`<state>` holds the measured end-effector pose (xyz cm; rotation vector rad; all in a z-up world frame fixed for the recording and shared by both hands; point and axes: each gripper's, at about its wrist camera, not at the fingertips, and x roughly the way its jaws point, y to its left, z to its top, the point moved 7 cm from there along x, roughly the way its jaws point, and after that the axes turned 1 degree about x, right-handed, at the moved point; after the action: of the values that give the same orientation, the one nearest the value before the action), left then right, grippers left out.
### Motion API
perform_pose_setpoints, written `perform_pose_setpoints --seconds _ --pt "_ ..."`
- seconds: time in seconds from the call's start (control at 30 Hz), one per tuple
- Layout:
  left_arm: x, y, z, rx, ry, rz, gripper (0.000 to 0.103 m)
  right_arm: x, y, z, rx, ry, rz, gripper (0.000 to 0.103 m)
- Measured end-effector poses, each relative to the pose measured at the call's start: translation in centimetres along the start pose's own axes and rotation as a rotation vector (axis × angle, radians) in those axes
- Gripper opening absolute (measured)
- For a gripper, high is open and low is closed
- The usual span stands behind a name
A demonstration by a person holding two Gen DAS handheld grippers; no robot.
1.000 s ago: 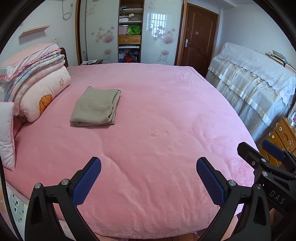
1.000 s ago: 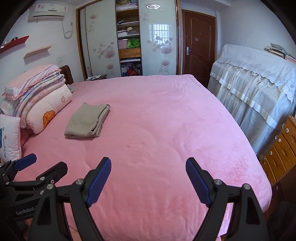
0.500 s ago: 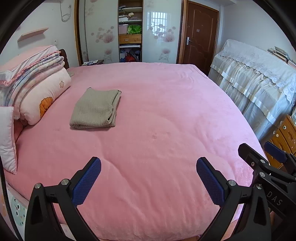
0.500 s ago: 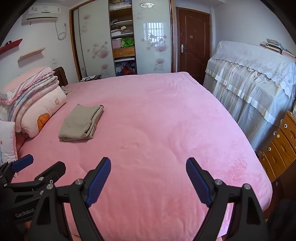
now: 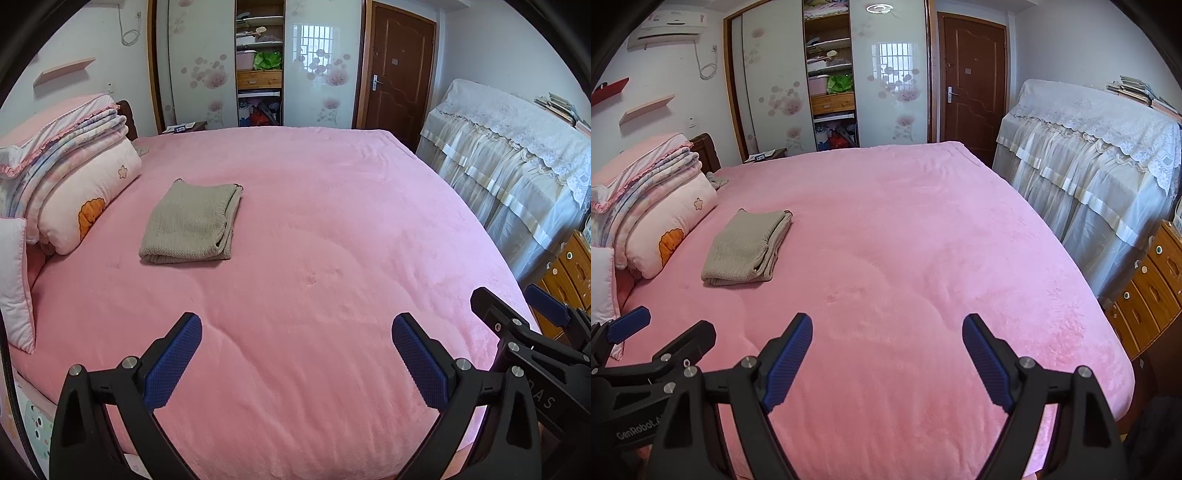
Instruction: Fold large clothes
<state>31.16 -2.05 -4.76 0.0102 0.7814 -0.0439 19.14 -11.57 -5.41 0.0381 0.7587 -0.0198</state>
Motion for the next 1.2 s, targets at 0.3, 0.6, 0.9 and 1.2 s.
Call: perform_pose_setpoints --seconds 0.3,0.6,0.9,1.2 --pt "0.0 0.2 0.0 -0.012 0.007 -0.003 0.102 -0.1 0.3 0.1 -0.008 -0.012 -0.029 0.084" --pt "-0.2 0.2 0.0 -0.016 0.006 0.001 0.102 -0.6 0.6 0.0 -0.01 -0.027 -0.043 0.084" --pt "-0.7 -0.1 -0.2 -0.021 0.005 0.014 0.102 -0.7 0.5 -0.1 -0.013 -0.03 -0.047 0.084" --pt "-1.0 -0.6 -0.4 -0.024 0.009 0.025 0.102 -0.6 0.4 0.0 -0.012 -0.029 -0.043 0.084"
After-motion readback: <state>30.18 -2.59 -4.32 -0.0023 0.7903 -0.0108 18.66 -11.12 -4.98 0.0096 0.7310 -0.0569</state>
